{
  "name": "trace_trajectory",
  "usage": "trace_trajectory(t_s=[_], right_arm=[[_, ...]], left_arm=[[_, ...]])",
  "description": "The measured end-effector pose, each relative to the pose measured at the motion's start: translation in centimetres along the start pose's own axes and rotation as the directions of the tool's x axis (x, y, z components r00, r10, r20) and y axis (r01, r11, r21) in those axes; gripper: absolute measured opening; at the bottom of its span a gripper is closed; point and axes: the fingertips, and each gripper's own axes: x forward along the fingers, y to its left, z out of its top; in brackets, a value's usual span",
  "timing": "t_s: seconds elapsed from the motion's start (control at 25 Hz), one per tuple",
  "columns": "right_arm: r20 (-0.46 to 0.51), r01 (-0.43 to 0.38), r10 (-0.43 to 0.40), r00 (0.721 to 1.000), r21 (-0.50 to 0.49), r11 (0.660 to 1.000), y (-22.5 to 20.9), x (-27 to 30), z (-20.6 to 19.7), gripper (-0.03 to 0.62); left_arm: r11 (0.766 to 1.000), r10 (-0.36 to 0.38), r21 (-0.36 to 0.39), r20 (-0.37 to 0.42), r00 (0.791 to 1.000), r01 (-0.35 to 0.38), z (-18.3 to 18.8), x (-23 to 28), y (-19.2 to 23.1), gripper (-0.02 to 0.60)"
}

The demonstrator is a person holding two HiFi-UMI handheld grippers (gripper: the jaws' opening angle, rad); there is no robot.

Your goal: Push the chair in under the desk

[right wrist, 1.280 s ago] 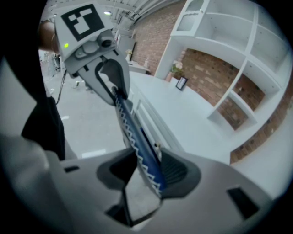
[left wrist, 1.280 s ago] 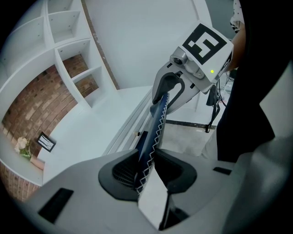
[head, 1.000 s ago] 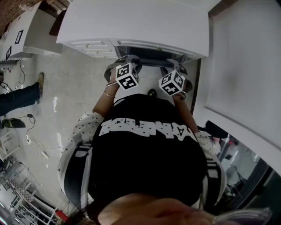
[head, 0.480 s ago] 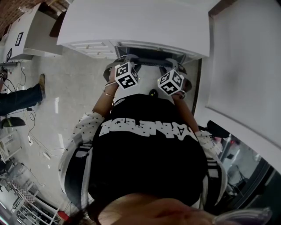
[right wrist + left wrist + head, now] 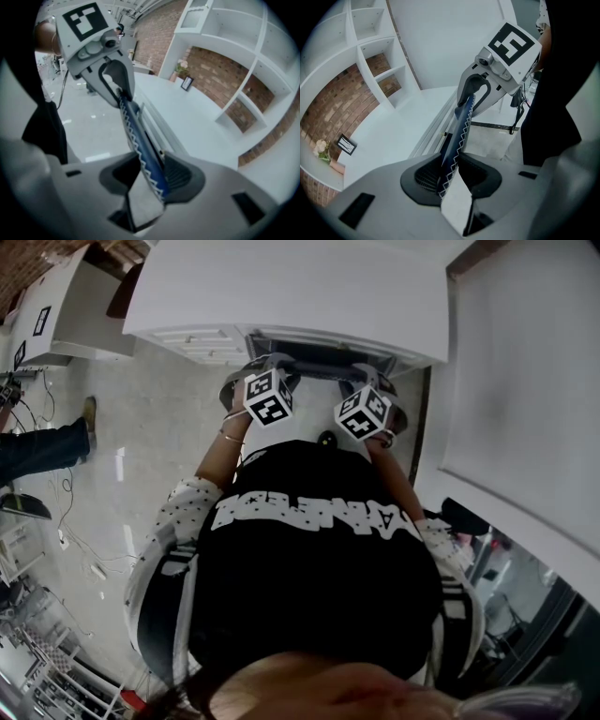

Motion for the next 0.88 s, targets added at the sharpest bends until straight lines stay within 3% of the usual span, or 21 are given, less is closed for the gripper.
trace_trajectory(t_s=[0.4,0.6,0.88], right_arm=[[0.023,-0.014,0.014,1.000,0.003,1.000,0.4,-0.2,0.1,0.178],[0.047,0.010,-0.013,0.999,0.063,0.998,-0.1,-0.8,-0.6,0.226],[0.111,0.017,-0.030,0.993,0.112,0.994,-0.3,-2.5,0.2,0.227]], left_arm=[[0.999,0.017,-0.043,0.012,1.000,-0.017,-0.2,-0.2,0.1,0.153],[0.997,0.031,-0.067,0.014,0.999,-0.030,-0.1,-0.3,-0.1,0.164],[0.993,0.057,-0.108,0.025,0.998,-0.054,0.3,-1.4,0.1,0.169]])
